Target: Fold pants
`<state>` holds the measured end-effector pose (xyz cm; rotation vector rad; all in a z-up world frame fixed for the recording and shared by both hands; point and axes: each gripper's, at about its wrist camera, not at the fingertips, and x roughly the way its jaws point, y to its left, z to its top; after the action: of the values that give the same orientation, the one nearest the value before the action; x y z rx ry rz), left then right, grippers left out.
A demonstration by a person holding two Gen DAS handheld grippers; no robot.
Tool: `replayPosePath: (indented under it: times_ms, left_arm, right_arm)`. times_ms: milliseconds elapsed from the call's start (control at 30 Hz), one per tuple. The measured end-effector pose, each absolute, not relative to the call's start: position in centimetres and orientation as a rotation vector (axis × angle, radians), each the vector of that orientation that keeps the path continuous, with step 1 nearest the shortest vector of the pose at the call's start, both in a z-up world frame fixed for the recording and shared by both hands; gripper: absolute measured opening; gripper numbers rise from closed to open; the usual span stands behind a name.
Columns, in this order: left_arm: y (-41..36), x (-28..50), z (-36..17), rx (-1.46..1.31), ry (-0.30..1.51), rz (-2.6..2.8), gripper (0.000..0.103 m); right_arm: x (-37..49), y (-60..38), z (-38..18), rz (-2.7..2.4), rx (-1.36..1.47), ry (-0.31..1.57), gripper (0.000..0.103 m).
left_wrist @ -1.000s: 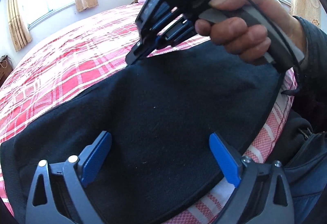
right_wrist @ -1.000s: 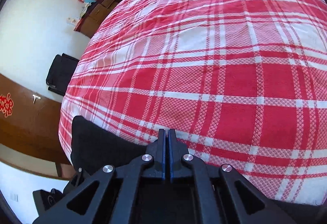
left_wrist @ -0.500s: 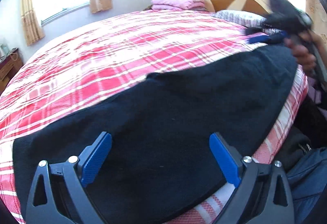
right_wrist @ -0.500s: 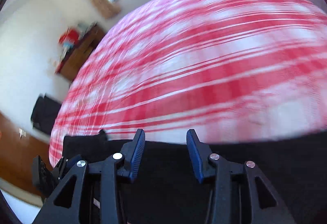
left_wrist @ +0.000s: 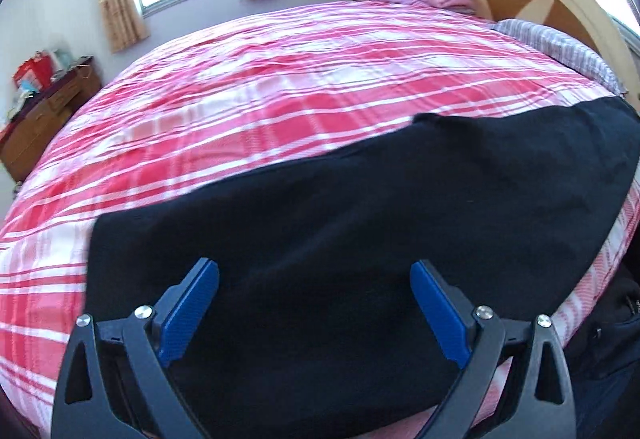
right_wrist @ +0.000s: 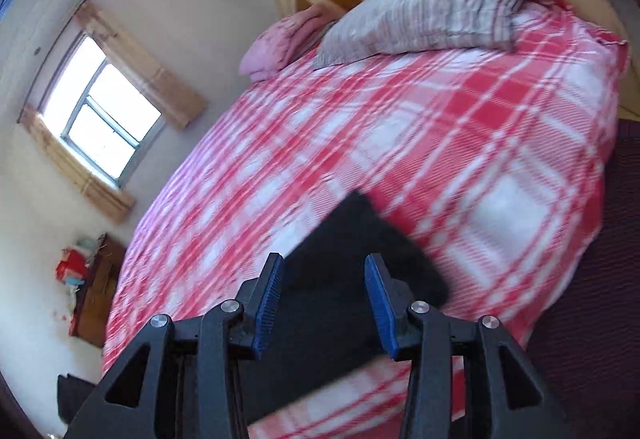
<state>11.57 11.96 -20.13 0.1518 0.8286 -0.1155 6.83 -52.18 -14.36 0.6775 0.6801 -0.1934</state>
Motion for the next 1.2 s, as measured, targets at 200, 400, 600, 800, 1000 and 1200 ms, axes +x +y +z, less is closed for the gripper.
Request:
replayPosePath:
  times_ms: [200, 400, 600, 800, 1000, 1200]
  left_arm:
    - [16.2, 11.8, -19.6, 0.13, 0.813, 0.02, 0.099]
    - [19.2, 12.1, -19.4, 0.092, 0.801, 0.118, 0.099]
    - [21.0, 12.3, -19.6, 0.068, 0.799, 0.164, 0.099]
    - [22.1, 12.2, -19.9, 0.063, 0.8, 0.179, 0.099]
    - [22.9, 12.3, -20.2, 0.012, 0.809, 0.173, 0.101]
    - [23.1, 12.2, -19.7, 0.019, 0.793, 0.179, 0.101]
  right_arm:
    - [6.3, -56.1, -16.4, -0.214, 0.772, 0.704, 0.044]
    - [7.1, -54.7, -17.2, -0.166, 0.712, 0.761, 0.044]
    - [7.8, -54.1, -17.9, -0.089, 0.673, 0.698, 0.044]
    - [8.8, -54.5, -18.2, -0.02, 0.664, 0.681, 0.037]
    - [9.1, -54.2, -18.3, 0.015, 0.669, 0.702, 0.027]
    - [8.8, -54.8, -19.1, 0.016, 0.684, 0.644, 0.024]
